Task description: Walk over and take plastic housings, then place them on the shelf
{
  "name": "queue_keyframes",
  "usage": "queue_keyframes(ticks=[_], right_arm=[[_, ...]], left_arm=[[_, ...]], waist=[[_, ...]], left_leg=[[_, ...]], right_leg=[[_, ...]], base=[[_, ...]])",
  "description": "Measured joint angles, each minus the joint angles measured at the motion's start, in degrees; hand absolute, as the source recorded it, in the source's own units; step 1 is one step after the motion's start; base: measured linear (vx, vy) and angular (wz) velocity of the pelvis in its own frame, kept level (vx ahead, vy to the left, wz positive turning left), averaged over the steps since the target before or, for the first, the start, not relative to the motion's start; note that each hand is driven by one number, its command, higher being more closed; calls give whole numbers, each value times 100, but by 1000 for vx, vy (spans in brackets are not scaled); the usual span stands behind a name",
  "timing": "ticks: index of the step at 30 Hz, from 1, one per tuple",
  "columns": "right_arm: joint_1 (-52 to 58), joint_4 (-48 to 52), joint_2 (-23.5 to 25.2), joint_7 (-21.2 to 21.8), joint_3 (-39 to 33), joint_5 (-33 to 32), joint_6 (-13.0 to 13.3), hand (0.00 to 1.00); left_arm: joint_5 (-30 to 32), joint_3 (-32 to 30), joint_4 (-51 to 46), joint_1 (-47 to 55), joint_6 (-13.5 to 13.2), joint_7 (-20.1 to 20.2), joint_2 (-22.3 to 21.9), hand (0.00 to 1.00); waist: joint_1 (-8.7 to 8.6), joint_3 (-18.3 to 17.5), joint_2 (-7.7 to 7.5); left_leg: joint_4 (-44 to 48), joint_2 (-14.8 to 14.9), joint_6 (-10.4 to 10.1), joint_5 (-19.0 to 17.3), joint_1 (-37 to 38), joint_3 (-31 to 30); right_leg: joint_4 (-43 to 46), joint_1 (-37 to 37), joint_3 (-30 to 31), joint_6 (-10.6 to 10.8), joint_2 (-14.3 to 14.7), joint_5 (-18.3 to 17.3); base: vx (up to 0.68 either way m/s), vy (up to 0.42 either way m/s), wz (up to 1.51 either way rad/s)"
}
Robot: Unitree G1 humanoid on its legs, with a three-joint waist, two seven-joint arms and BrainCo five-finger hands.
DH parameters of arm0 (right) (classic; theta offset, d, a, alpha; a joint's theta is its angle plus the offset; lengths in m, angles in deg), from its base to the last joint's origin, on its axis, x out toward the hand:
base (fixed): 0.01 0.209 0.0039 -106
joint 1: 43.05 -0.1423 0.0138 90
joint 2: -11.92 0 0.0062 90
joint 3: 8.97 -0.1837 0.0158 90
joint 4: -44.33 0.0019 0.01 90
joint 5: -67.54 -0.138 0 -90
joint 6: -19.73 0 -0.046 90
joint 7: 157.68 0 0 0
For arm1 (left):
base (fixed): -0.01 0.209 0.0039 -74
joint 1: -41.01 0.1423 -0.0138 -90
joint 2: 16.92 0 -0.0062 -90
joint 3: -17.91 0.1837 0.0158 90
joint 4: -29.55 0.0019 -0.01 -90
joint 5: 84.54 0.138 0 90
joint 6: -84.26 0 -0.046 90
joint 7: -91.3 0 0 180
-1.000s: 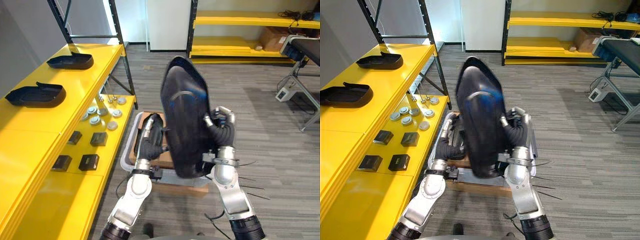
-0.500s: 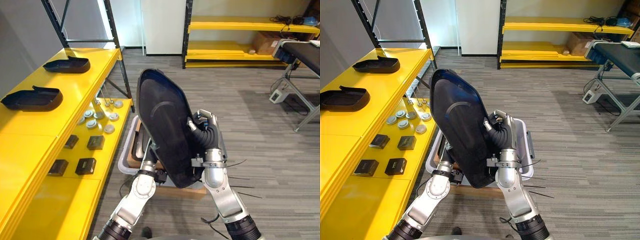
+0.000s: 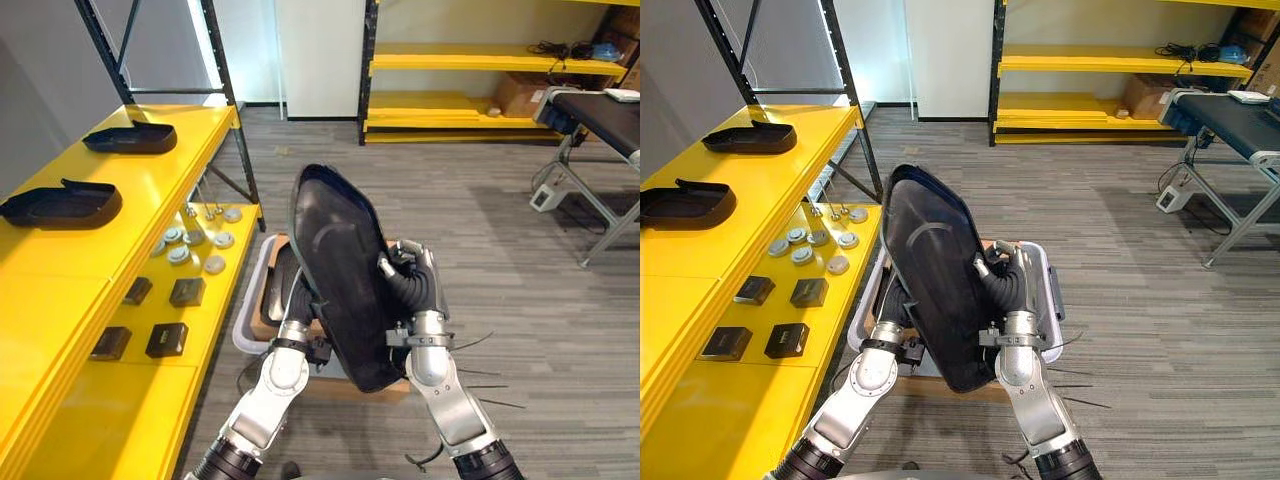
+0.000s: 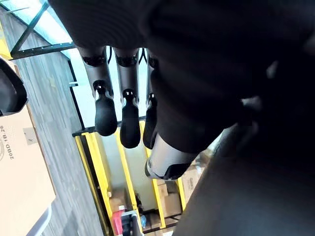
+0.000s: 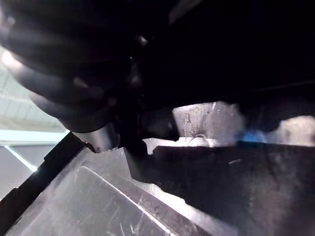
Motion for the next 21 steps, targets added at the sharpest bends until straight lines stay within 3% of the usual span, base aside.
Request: queue_keyframes(ticks=[11, 21], right_arm=[[32, 201, 188, -249, -1298, 55, -126, 100], [43, 526, 182, -272, -1836, 333, -205, 100]], left_arm=[[-44, -644, -3, 391, -1, -95, -139, 0], [-369, -1005, -294, 740, -38, -29, -164, 0]], waist=[[-40, -1, 7], [-54, 3, 39]], left_leg=[[0, 0, -3, -3, 2, 1], [0, 0, -15, -14, 1, -2]], right_leg=[[-9, 5, 2, 2, 0, 1], [-22, 17, -5, 5, -1, 2]], base=[[0, 0, 0], [0, 0, 0]])
